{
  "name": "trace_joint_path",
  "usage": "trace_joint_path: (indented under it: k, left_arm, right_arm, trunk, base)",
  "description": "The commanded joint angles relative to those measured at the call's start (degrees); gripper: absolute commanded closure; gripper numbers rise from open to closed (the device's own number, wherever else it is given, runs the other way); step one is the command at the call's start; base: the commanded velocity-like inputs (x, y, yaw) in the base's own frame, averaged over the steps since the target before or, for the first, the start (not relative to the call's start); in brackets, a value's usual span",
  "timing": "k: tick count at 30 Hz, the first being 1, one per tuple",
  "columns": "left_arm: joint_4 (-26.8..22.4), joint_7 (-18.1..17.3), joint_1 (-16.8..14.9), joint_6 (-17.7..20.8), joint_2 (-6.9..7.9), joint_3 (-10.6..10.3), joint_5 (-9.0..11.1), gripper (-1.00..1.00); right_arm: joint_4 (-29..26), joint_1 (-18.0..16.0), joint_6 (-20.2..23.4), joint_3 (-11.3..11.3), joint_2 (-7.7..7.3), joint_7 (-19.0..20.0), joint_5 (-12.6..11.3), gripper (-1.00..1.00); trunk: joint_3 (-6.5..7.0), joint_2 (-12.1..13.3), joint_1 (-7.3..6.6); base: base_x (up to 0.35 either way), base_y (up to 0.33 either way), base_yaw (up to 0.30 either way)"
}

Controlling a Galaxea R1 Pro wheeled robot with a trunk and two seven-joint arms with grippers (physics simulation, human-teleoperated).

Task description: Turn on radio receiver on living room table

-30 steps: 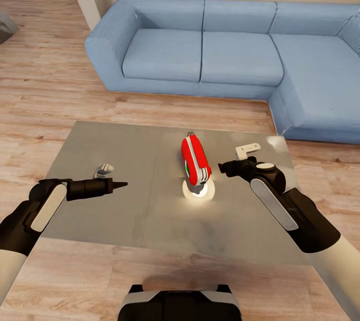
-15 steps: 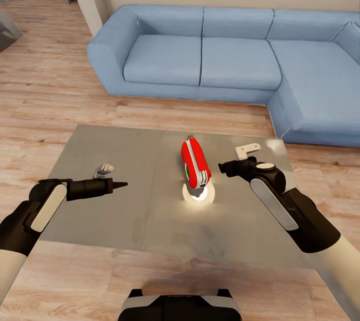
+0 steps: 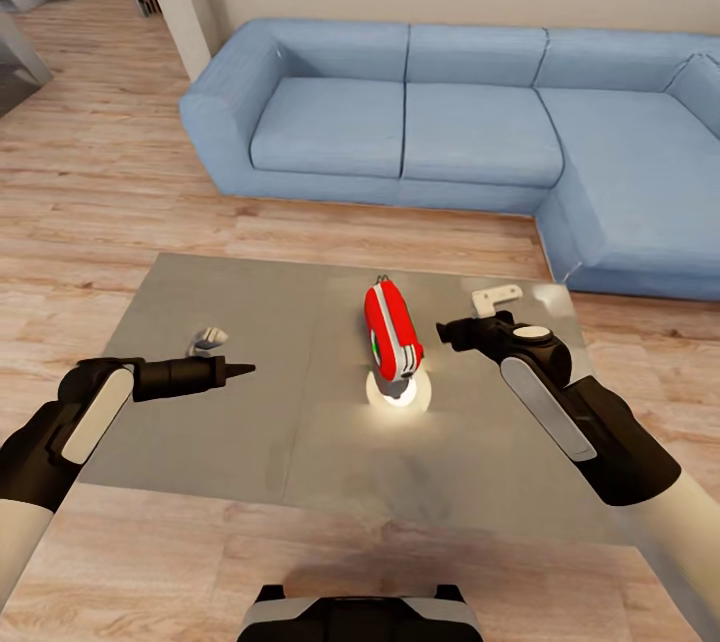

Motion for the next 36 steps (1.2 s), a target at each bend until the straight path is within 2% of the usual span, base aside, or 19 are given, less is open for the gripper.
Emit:
trace_joint_path:
  k: [1, 11, 13, 16, 18, 31, 36]
  left_arm:
    - [0.0, 0.0, 0.0, 0.0, 0.00, 0.0, 0.0, 1.00]
    - [0.6, 0.1, 0.0, -0.1, -0.04, -0.1, 0.0, 1.00]
    - [0.8, 0.1, 0.0, -0.1, -0.04, -0.1, 0.0, 1.00]
    - [1.4, 0.1, 0.0, -0.1, -0.08, -0.1, 0.0, 1.00]
    - [1.5, 0.1, 0.0, -0.1, -0.08, -0.1, 0.0, 1.00]
    - [3.7, 0.1, 0.0, -0.2, -0.11, -0.3, -0.5, 1.00]
    - [4.8, 0.1, 0.0, -0.6, -0.47, -0.4, -0.8, 1.00]
  right_arm:
    - [0.0, 0.0, -0.1, 0.0, 0.00, 0.0, 0.0, -1.00]
    - [0.1, 0.3, -0.3, 0.0, -0.18, 0.0, 0.0, -1.00]
    - [0.2, 1.2, -0.9, 0.0, -2.03, 0.1, -0.1, -1.00]
    - [0.6, 1.6, -2.9, 0.0, -3.97, 0.2, -0.3, -1.00]
    - [0.7, 1.9, -3.7, 0.0, -4.41, 0.1, -0.3, -1.00]
    - [1.1, 3.0, -4.4, 0.0, -4.74, 0.1, -0.3, -1.00]
    - [1.1, 4.4, -4.4, 0.0, -4.75, 0.1, -0.3, -1.00]
  trunk:
    - [0.09, 0.0, 0.00]
    - [0.97, 0.0, 0.00]
    - [1.14, 0.0, 0.00]
    - [1.41, 0.0, 0.00]
    - [1.59, 0.0, 0.00]
    - [2.79, 0.0, 0.00]
    - [3.25, 0.0, 0.00]
  base:
    - [0.000, 0.000, 0.066]
    - [0.000, 0.000, 0.067]
    - [0.000, 0.000, 0.067]
    - [0.000, 0.000, 0.035]
    - [0.000, 0.000, 0.009]
    - [0.000, 0.000, 0.001]
    - [0.000, 0.000, 0.000]
